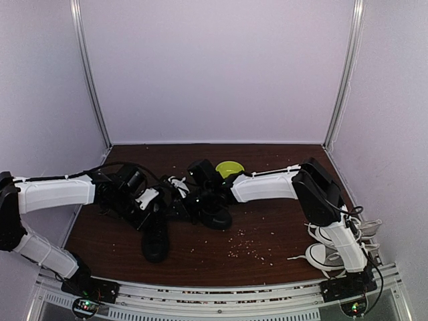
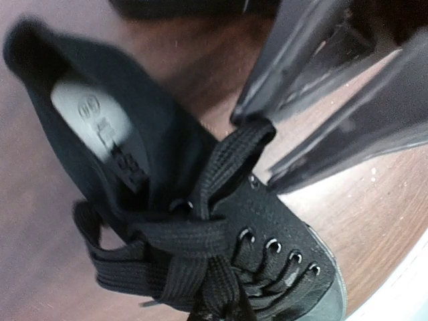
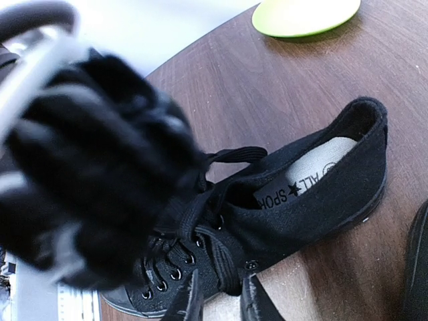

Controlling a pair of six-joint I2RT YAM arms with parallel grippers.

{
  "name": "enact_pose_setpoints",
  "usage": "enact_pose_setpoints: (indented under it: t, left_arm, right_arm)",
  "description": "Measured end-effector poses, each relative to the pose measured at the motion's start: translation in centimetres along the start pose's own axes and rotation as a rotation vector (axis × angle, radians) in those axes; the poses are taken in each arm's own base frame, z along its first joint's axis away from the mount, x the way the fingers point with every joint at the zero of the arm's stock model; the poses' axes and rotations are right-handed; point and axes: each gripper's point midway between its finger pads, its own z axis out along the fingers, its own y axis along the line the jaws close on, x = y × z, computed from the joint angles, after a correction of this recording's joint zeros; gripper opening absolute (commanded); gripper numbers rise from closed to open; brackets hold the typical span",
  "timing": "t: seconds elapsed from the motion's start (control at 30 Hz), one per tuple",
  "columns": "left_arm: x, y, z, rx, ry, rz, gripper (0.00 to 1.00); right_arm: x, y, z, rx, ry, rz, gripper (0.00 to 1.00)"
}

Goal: Tie the shoes
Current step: Adjust the loops with the shoelace on the shoe.

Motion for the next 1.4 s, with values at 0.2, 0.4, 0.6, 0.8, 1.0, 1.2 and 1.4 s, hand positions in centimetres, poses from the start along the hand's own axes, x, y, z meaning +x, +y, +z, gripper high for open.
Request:
enact_pose_setpoints:
  t: [0.2, 0.4, 0.6, 0.8, 1.0, 1.2, 1.4]
  left_arm:
    - [2.2, -0.3, 0.4, 0.022, 0.038, -0.130, 0.05]
    - [3.6, -0.6, -0.6, 0.026, 0.007, -0.184, 0.64]
    - [3.3, -1.1, -1.3, 0.011, -0.006, -0.150, 0.98]
    - [-0.9, 0.9, -8.0, -0.153, -0.249, -0.076, 0.98]
    - [-6.0, 3.1, -19.2, -0.374, -0.660, 0.007, 0.98]
    - [-8.4, 3.1, -22.3, -0.396, -0.921, -0.005, 0.66]
    - [-6.6, 5.0, -13.2, -0.360, -0.679, -0.266, 0.59]
  right_arm:
    - [0.1, 0.0, 0.0, 0.000, 0.002, -0.006, 0.22]
    - [0.8, -0.1, -0.1, 0.007, 0.015, -0.013, 0.26]
    - [0.4, 0.0, -1.4, 0.049, 0.009, -0.029, 0.37]
    - [-5.3, 1.1, -7.0, 0.230, -0.088, -0.176, 1.00]
    - [-15.3, 3.9, -17.7, 0.448, -0.367, -0.389, 1.00]
    - [-21.5, 4.5, -24.0, 0.445, -0.645, -0.381, 1.00]
    - [-19.1, 4.8, -21.8, 0.247, -0.639, -0.267, 0.83]
